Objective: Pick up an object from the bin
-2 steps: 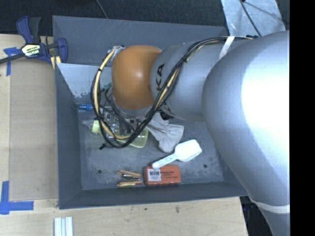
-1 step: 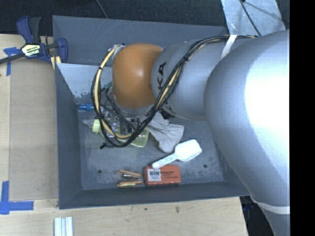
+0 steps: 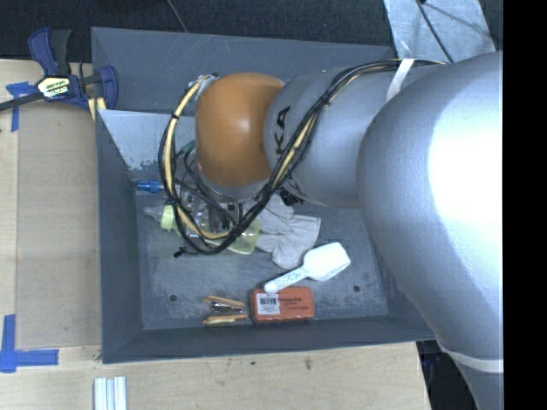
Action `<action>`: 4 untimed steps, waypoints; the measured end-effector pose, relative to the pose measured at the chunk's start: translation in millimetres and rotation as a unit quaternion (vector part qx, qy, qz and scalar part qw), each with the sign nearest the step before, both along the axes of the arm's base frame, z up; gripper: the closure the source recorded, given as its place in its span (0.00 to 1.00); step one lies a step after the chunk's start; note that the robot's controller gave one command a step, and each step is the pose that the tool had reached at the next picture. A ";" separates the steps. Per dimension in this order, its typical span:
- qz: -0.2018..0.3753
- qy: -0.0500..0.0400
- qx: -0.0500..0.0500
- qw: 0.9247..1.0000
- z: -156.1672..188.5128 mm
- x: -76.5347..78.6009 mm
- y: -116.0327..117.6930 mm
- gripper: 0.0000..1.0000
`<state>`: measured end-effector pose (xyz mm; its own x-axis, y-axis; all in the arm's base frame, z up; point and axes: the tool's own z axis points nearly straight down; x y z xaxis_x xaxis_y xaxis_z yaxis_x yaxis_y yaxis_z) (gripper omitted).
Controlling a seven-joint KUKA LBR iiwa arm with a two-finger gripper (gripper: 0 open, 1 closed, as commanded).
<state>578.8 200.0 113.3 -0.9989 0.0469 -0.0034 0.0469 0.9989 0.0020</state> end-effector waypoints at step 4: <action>0.000 0.002 -0.001 1.000 14.5 -0.2 -1.0 1.00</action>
Offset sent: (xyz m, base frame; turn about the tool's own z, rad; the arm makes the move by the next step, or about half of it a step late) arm 0.0000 0.0000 0.0001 0.0000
